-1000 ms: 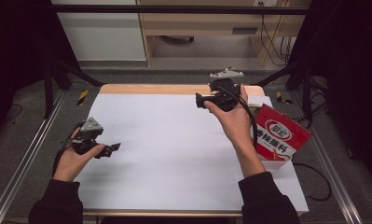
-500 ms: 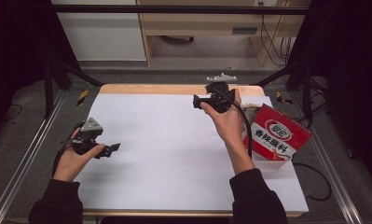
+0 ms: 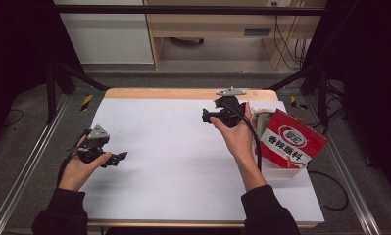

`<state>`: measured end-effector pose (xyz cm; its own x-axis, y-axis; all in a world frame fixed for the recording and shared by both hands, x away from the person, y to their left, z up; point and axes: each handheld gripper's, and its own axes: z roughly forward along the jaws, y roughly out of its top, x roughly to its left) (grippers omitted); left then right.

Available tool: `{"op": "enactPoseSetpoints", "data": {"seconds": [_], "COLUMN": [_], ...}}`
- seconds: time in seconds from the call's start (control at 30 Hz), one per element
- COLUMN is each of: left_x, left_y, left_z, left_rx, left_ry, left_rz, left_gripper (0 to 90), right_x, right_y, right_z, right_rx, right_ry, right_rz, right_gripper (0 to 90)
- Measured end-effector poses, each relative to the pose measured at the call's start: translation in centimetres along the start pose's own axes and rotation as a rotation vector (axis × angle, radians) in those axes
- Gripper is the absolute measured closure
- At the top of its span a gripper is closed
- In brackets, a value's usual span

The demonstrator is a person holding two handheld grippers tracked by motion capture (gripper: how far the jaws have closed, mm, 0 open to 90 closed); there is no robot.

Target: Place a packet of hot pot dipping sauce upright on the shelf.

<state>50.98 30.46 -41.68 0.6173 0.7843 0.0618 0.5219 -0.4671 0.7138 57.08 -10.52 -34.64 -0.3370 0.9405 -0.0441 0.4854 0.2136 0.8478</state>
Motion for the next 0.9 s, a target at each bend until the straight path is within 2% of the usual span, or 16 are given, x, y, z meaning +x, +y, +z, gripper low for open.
{"op": "enactPoseSetpoints", "data": {"seconds": [0.13,0.2,0.27,0.37,0.47,0.53,0.6,0.9], "left_x": [0.1,0.1,0.2,0.2,0.2,0.1,0.1,-0.2], "left_y": [-0.1,-0.2,-0.2,-0.2,-0.2,-0.2,-0.2,-0.3], "left_z": [0.1,0.1,0.1,0.0,0.0,0.0,0.0,0.4], "left_rx": [-0.004,-0.002,-0.005,-0.010,-0.008,-0.006,-0.006,0.004], "left_ry": [0.003,0.004,0.003,0.005,0.008,0.007,0.008,0.006], "left_rz": [-0.002,-0.008,-0.006,-0.008,-0.007,-0.004,0.001,0.004], "left_gripper": [5.7,5.7,5.7,5.7,5.7,5.7,5.7,5.7], "right_x": [0.5,0.8,1.0,1.1,1.1,1.0,0.9,1.0], "right_y": [-0.8,-1.2,-1.7,-2.5,-3.2,-3.7,-4.2,-6.3], "right_z": [0.0,0.0,0.1,0.1,0.3,0.2,0.2,0.2], "right_rx": [0.010,-0.004,0.012,-0.003,0.018,0.001,0.007,0.032], "right_ry": [0.008,0.001,-0.001,-0.005,0.005,-0.010,-0.014,0.000], "right_rz": [-0.009,-0.015,-0.029,-0.018,-0.008,0.000,0.008,0.007], "right_gripper": [8.3,9.1,8.2,9.8,8.9,10.5,10.3,10.2]}}
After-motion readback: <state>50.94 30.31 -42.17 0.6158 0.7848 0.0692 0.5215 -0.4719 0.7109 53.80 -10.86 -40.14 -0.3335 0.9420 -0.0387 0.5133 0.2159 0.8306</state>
